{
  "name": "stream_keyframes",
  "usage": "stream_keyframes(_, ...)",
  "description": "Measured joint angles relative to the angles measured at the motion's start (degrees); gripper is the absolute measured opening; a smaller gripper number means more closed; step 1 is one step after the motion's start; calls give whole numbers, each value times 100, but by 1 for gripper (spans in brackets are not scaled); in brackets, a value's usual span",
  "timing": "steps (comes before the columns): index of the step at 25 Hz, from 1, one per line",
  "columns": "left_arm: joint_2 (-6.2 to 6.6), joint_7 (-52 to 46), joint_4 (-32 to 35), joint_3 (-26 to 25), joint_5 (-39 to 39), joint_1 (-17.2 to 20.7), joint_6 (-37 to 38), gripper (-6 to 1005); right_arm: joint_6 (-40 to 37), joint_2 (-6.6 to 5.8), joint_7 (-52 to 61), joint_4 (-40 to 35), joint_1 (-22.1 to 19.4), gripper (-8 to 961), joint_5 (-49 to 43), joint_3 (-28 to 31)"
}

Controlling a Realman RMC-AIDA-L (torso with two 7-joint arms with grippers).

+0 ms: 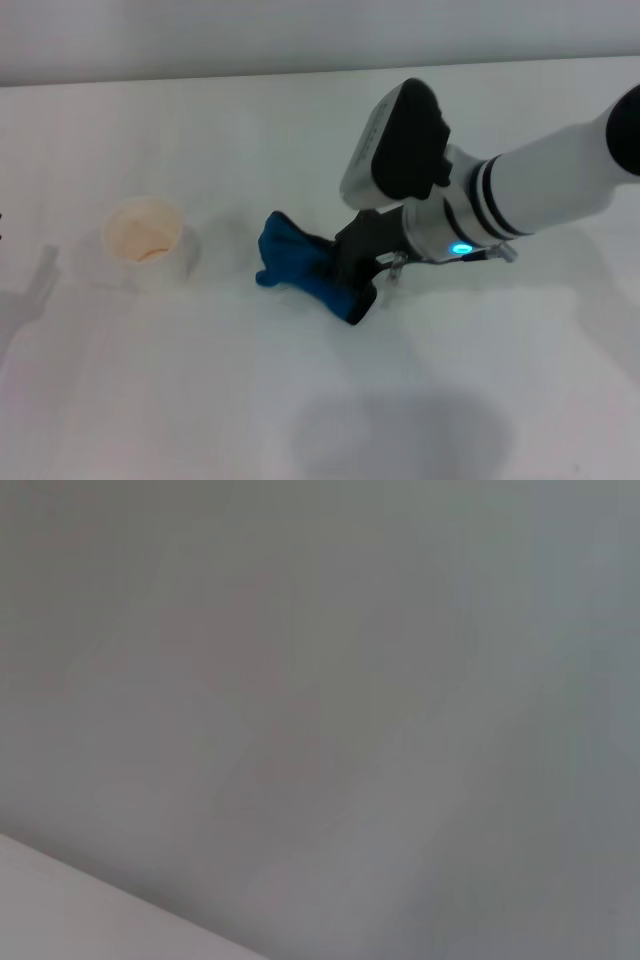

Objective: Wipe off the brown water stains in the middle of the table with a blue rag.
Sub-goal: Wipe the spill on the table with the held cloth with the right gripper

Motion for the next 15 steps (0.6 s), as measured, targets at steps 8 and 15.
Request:
stream_keyframes(8, 16, 0, 1, 0, -3, 0, 6, 864, 602, -69, -131, 530, 159, 115, -57, 1093)
stream_keyframes(15, 19, 0, -7, 0, -3, 0, 7, 864, 1447, -77, -626, 549, -38, 128, -61, 2183)
